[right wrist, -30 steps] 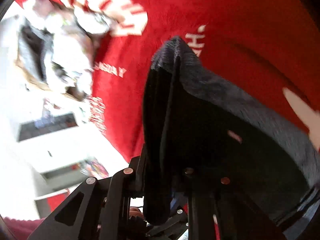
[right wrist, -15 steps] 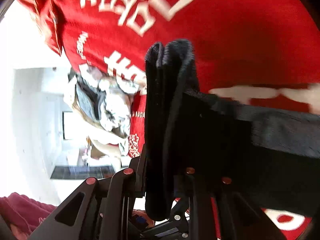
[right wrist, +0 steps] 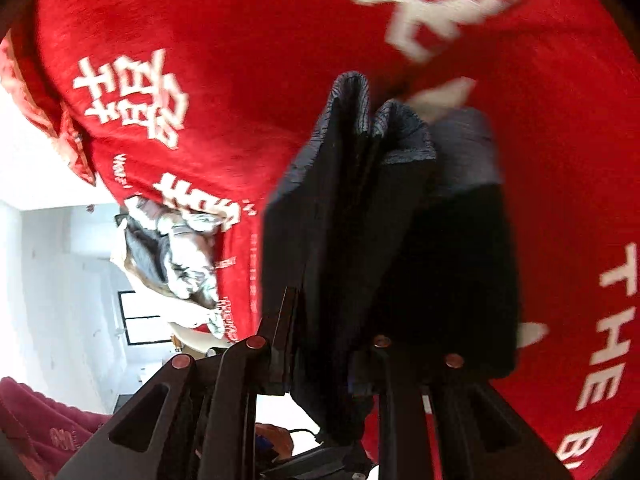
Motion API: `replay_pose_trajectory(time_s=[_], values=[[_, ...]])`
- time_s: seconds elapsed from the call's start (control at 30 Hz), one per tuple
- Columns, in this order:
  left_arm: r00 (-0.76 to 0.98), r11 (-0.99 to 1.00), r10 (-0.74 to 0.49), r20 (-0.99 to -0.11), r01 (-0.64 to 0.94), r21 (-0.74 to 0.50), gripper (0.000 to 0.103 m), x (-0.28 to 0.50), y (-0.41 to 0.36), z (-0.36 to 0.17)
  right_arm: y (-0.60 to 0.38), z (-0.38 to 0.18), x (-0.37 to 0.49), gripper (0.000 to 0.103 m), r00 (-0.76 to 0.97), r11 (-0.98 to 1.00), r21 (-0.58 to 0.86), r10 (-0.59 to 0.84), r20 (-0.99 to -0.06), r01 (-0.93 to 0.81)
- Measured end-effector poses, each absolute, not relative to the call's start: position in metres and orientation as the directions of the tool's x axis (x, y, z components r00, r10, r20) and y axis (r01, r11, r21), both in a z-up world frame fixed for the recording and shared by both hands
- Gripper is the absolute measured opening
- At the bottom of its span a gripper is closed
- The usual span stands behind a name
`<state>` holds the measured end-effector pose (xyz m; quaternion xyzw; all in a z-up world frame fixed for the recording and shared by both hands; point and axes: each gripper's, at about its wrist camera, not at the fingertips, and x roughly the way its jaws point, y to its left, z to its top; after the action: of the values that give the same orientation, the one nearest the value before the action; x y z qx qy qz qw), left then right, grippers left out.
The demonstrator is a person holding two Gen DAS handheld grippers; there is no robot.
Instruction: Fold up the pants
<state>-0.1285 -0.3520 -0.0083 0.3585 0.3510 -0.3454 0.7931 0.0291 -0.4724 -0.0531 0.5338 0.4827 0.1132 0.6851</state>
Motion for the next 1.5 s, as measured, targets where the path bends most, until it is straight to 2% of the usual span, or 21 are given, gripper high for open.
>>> replay_pose_trajectory(time_s=[0.23,0.27,0.3,0.37,0.53,0.6,0.73,0.87,1.0,1.27,1.33,1.37,1.5], values=[[0.491,0.468,-0.274,-0.827,0.819,0.331,0.047,-0.129,-0.354,-0.019,-0.478,-0.093,0.014,0.025,0.509,0.339,0.831,0.669,-0.542,0.441],[0.48,0.464,-0.269,-0.835,0.825,0.324,0.051,-0.127,-0.352,-0.017,-0.479,-0.092,0.011,0.027,0.504,0.346,0.827,0.667,-0.549,0.444],[0.461,0.461,-0.258,-0.849,0.831,0.312,0.061,-0.123,-0.349,-0.014,-0.48,-0.089,0.008,0.027,0.496,0.363,0.819,0.661,-0.563,0.446],[0.458,0.473,-0.243,-0.855,0.826,0.308,0.073,-0.119,-0.34,-0.008,-0.478,-0.076,0.008,0.027,0.468,0.424,0.786,0.638,-0.612,0.45],[0.396,0.477,-0.264,-0.88,0.846,0.238,0.074,-0.114,-0.312,0.016,-0.464,-0.056,0.01,0.027,0.409,0.55,0.686,0.551,-0.727,0.476],[0.376,0.483,-0.281,-0.883,0.851,0.208,0.074,-0.115,-0.301,0.024,-0.457,-0.051,0.008,0.027,0.366,0.638,0.6,0.476,-0.8,0.483],[0.34,0.546,-0.257,-0.905,0.824,0.154,0.074,-0.102,-0.274,0.028,-0.442,-0.049,0.013,0.027,0.338,0.725,0.512,0.39,-0.857,0.461],[0.228,0.698,-0.186,-0.956,0.715,0.035,0.074,-0.061,-0.25,0.019,-0.44,-0.048,0.013,0.028,0.343,0.708,0.492,0.358,-0.868,0.507],[0.26,0.757,-0.092,-0.961,0.645,0.102,0.074,-0.039,-0.231,0.013,-0.441,-0.046,0.005,0.031,0.325,0.727,0.443,0.309,-0.894,0.525],[0.203,0.822,-0.074,-0.976,0.566,0.055,0.074,-0.024,-0.207,0.005,-0.427,-0.042,0.022,0.041,0.266,0.734,0.391,0.288,-0.92,0.556],[0.199,0.829,-0.07,-0.977,0.557,0.054,0.08,-0.023,-0.204,0.004,-0.42,-0.042,0.03,0.042,0.249,0.75,0.366,0.271,-0.93,0.551],[0.201,0.833,-0.066,-0.977,0.551,0.058,0.088,-0.023,-0.202,0.004,-0.418,-0.041,0.03,0.042,0.248,0.749,0.364,0.269,-0.931,0.554],[0.184,0.837,-0.083,-0.979,0.546,0.031,0.089,-0.016,-0.202,-0.003,-0.414,-0.042,0.034,0.042,0.257,0.735,0.373,0.272,-0.927,0.567]])
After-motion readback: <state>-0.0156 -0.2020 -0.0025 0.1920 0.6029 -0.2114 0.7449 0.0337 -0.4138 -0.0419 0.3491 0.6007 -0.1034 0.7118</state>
